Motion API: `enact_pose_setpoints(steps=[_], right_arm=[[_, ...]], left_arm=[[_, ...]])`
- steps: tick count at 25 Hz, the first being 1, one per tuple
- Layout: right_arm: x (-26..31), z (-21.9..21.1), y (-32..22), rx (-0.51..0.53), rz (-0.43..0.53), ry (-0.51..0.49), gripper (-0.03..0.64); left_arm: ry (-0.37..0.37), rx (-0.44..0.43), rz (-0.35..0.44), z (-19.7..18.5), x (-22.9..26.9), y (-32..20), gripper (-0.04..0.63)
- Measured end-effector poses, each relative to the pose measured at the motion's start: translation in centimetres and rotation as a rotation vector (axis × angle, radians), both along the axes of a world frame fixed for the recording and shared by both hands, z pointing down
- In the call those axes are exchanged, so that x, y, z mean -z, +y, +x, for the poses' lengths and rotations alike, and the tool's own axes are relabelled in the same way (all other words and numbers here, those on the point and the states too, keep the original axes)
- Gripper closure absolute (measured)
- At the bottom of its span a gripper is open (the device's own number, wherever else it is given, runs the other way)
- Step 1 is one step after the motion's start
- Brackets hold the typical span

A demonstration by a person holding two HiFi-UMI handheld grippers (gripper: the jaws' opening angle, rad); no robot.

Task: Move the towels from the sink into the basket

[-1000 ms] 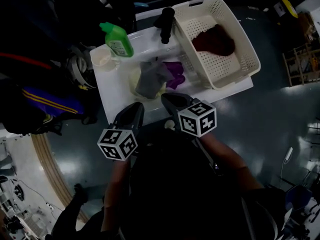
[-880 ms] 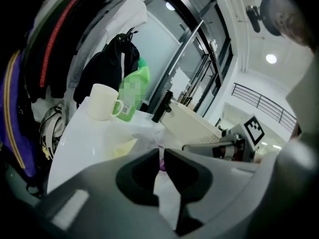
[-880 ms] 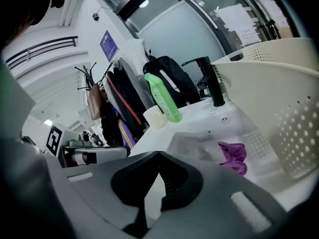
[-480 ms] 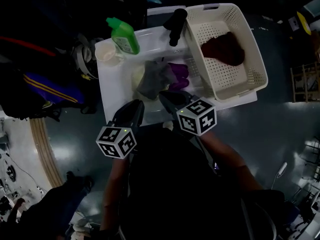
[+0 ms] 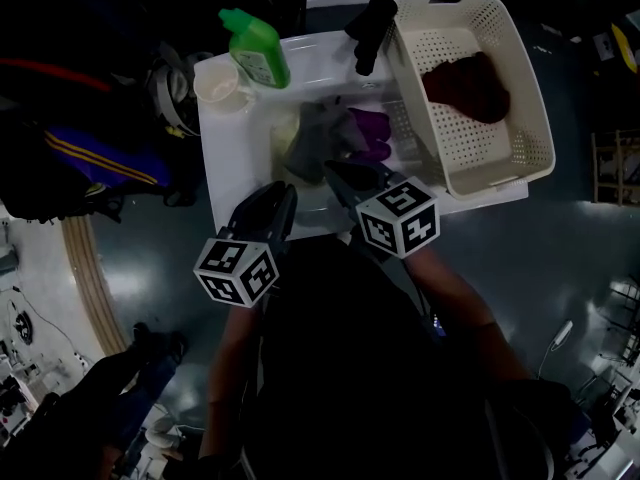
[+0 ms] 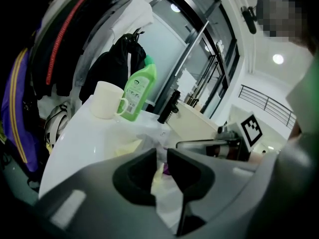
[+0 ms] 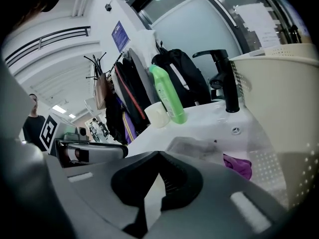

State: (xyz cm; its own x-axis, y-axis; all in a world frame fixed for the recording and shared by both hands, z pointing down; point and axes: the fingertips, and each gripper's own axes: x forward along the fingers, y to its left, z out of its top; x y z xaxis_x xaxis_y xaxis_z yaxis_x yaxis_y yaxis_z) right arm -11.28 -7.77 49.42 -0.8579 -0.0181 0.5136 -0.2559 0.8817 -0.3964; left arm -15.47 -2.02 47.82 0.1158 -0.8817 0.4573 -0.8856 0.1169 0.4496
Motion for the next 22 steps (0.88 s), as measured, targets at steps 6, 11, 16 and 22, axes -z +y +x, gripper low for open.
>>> enact_pose_setpoints(steps=[6, 11, 16, 22], right_arm=[[0.3, -0.4, 0.2, 0.003, 0.005, 0.012, 0.575], [0.1, -0.4, -0.1, -0.002, 0.011, 0.023, 0.548], [-0.9, -1.6, 0.0, 0.010, 0.003, 0.055, 0.518], [-1.2, -2.4, -0.3, 0.022, 0.003, 0.069, 0.470]], left_arm=[[-0.003, -0.040, 0.016, -0.4, 0.5, -0.9, 0.529], [0.011, -0.058, 0.032, -0.3, 0.6, -1.6, 0.529], [0.010, -0.059, 0.037, -1.4, 1.0, -1.4, 0.528], [0.006, -0.051, 0.039, -2.3, 1.2, -1.4, 0.523]])
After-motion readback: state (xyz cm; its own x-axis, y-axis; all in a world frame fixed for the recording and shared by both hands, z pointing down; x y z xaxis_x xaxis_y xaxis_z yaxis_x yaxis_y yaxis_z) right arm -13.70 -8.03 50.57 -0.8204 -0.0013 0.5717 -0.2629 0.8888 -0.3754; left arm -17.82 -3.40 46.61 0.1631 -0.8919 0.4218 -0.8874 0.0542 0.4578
